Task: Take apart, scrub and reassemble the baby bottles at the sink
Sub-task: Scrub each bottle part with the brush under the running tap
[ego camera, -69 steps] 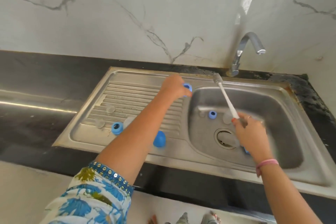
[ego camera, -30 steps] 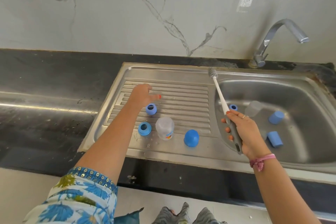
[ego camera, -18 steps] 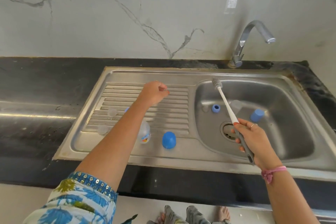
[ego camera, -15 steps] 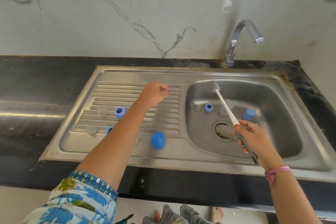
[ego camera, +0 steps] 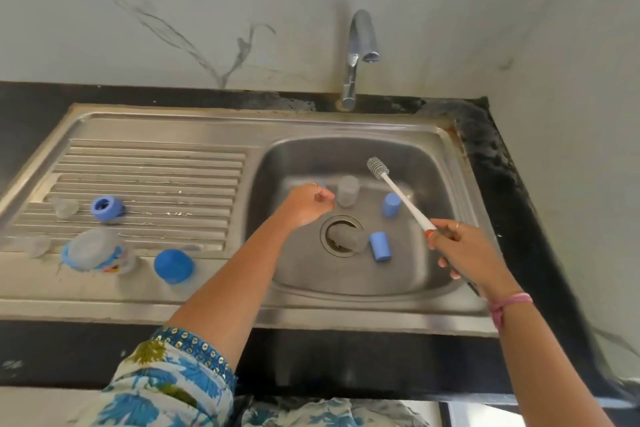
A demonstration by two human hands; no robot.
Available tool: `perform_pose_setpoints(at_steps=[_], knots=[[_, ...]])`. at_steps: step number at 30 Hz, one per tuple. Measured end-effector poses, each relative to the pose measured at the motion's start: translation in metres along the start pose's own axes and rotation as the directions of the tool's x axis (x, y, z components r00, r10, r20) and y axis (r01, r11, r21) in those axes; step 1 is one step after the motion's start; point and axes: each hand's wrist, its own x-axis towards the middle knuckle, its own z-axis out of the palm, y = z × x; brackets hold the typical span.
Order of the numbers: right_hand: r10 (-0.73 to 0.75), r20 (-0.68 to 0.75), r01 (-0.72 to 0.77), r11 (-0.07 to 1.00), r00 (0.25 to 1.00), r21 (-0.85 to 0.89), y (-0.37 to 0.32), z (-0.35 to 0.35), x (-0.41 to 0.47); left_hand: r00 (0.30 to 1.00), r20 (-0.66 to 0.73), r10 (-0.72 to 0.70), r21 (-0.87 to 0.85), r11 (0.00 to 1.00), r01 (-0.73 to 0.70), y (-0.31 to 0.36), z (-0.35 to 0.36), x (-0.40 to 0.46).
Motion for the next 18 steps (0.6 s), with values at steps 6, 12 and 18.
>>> perform_pose_setpoints(at_steps=[6,12,18], knots=[[0.058,0.026,-0.057,0.997,0.998,-0.042,0.015,-0.007,0.011,0.981,0.188,0.047,0.221,0.971,-0.089,-0.011,0.05,0.018],[0.111,0.027,-0.111,0.994,0.993,-0.026,0.021,0.001,0.021,0.931,0.353,0.095,0.487,0.831,-0.269,-0.023,0.085,0.04],[0.157,0.038,-0.156,0.987,0.987,-0.038,0.018,0.009,0.036,0.909,0.411,0.07,0.621,0.709,-0.335,-0.03,0.114,0.056]])
